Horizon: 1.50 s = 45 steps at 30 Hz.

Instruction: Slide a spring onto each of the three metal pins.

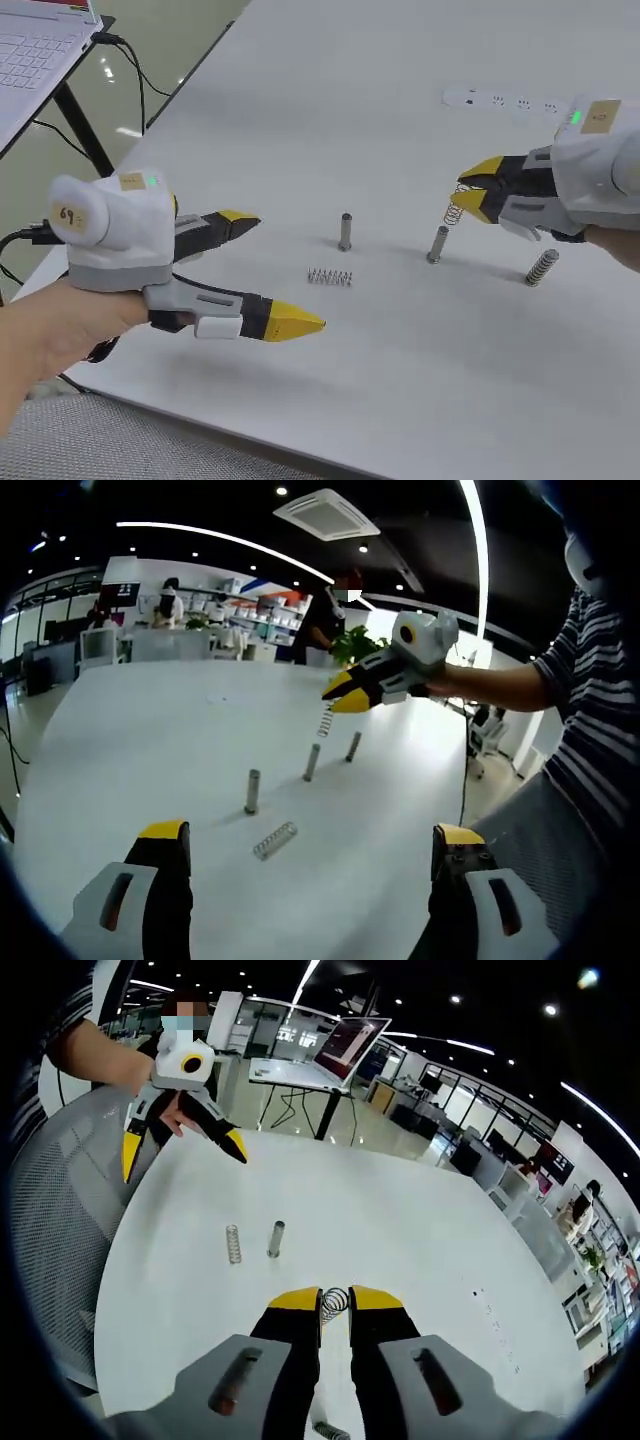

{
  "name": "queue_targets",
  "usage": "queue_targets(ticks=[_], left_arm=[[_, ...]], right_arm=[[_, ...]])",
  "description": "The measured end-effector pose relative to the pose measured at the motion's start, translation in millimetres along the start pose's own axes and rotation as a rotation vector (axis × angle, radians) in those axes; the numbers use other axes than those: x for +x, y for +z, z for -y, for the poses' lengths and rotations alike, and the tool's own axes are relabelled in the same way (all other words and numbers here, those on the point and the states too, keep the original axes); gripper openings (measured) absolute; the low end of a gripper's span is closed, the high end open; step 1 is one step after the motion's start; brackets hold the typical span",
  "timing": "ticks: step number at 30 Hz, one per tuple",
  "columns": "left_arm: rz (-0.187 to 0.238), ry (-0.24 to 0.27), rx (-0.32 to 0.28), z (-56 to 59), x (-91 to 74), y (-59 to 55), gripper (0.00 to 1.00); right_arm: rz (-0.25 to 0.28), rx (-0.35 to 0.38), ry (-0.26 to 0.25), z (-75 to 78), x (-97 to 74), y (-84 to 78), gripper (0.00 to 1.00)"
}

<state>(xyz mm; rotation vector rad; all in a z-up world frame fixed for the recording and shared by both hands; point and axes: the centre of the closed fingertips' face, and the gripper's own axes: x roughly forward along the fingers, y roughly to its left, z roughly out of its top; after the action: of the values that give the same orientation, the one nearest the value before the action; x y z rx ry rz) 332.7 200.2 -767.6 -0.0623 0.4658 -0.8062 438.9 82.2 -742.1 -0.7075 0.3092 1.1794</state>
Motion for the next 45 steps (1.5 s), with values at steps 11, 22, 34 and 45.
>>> queue_targets(ticks=[11, 22, 34, 45], left_arm=[[0.000, 0.004, -0.006, -0.8, -2.6, -1.5, 0.98], [-0.002, 0.002, -0.008, 0.2, -2.3, -0.8, 0.98], [-0.004, 0.010, -0.010, -0.9, -5.9, -2.6, 0.98], [-0.003, 0.011, -0.012, -0.1, -6.2, -2.3, 0.98]], right_arm=[[-0.015, 0.022, 0.015, -3.1, 9.5, -7.5, 0.07], [-0.046, 0.020, 0.030, -8.6, 16.8, -19.6, 0.07], [-0.107, -0.004, 0.058, -17.7, 27.9, -39.8, 0.07], [-0.135, 0.003, 0.068, -22.1, 34.9, -53.1, 0.07]])
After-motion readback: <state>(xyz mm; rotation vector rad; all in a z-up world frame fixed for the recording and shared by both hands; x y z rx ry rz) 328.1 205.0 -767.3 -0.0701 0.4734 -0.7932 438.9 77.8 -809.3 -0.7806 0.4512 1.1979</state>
